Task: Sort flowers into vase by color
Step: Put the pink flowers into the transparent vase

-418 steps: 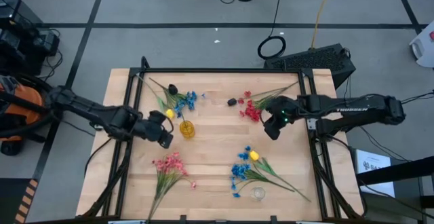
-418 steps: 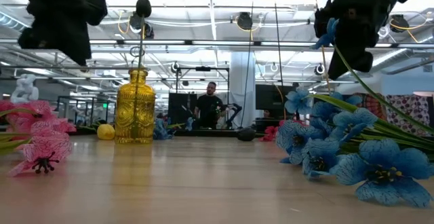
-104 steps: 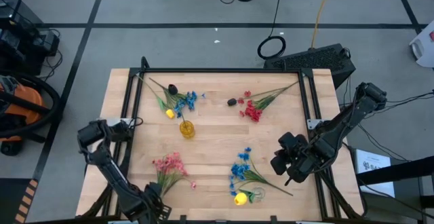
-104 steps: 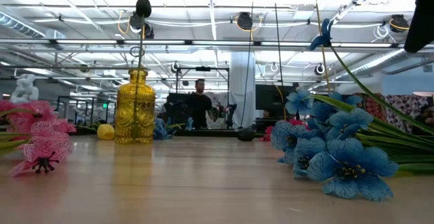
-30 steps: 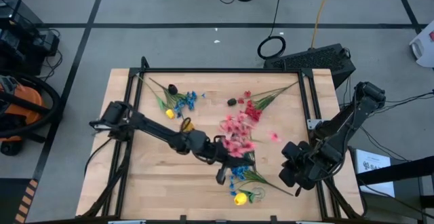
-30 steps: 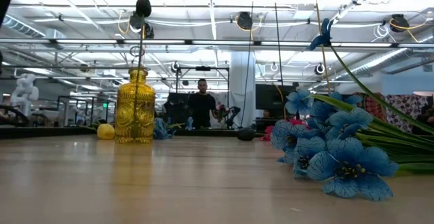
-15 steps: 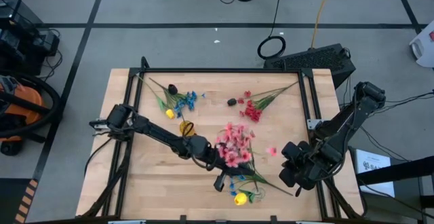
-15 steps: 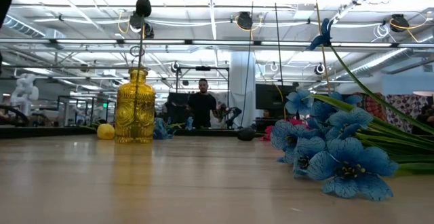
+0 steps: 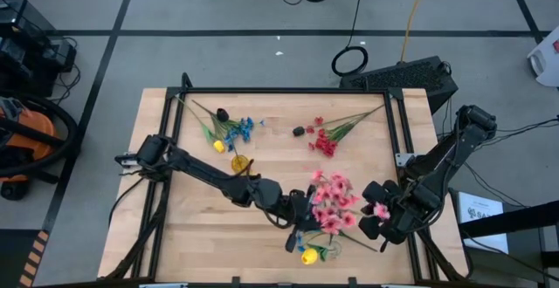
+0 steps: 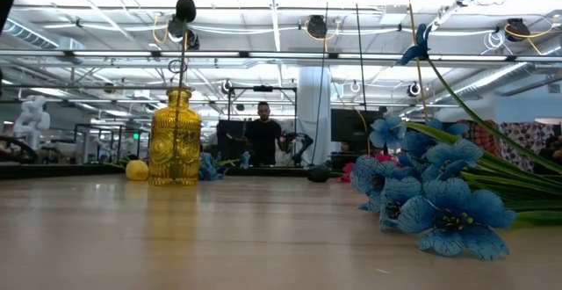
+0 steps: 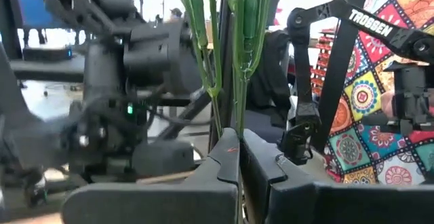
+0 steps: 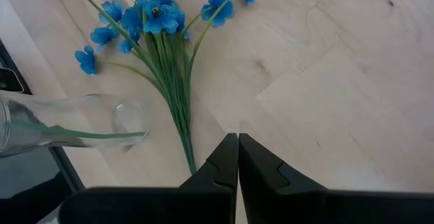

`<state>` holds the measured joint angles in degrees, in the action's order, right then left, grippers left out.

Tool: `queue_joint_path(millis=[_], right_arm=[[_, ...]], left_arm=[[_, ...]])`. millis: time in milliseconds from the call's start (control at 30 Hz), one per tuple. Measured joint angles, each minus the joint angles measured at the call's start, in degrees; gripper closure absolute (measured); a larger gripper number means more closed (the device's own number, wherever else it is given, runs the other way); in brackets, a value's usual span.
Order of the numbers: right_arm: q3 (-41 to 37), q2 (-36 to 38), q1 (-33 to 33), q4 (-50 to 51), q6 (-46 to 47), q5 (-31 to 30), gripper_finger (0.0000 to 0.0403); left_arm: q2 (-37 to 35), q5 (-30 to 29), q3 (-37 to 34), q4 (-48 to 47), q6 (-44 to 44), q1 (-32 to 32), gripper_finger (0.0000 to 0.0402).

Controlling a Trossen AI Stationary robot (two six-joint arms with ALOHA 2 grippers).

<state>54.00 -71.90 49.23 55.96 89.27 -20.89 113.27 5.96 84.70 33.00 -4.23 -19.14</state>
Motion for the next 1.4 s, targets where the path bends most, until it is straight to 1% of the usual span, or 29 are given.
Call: queue_joint_path(millis=[100, 300, 567, 767, 867, 1133, 1400], right_arm=[[0.0, 0.0, 0.0, 0.01, 0.02, -0.02, 0.0399], [0.0, 0.0, 0.0, 0.01, 0.02, -0.02, 0.0399], [0.0, 0.0, 0.0, 0.06, -0.18, -0.03, 0.0399], [0.0, -0.02, -0.01, -0.15, -0.2, -0.05, 0.0399], [0.0, -0.01, 0.0, -0.33, -0.2, -0.04, 0.0399], [0.0, 0.0, 0.0, -0.37, -0.36, -0.02, 0.0399], [0.0, 0.0, 0.0, -0.37, -0.44, -0.03, 0.0399]], left_arm=[[-0.02, 0.68, 0.81, 0.05, 1.65, 0.0, 0.04], [0.68, 0.57, 0.82, 1.13, 1.77, -0.64, 0.04], [3.42, -1.76, 0.93, 2.98, 2.1, -1.77, 0.04], [5.27, -3.51, 0.89, 2.06, 1.62, -1.77, 0.0399], [5.86, -3.8, 0.89, 2.47, 1.61, -1.77, 0.0386], [5.99, -3.79, 0.89, 0.03, 1.3, -1.9, 0.0329], [5.97, -3.53, 0.91, -7.19, -4.45, -1.9, 0.0281]])
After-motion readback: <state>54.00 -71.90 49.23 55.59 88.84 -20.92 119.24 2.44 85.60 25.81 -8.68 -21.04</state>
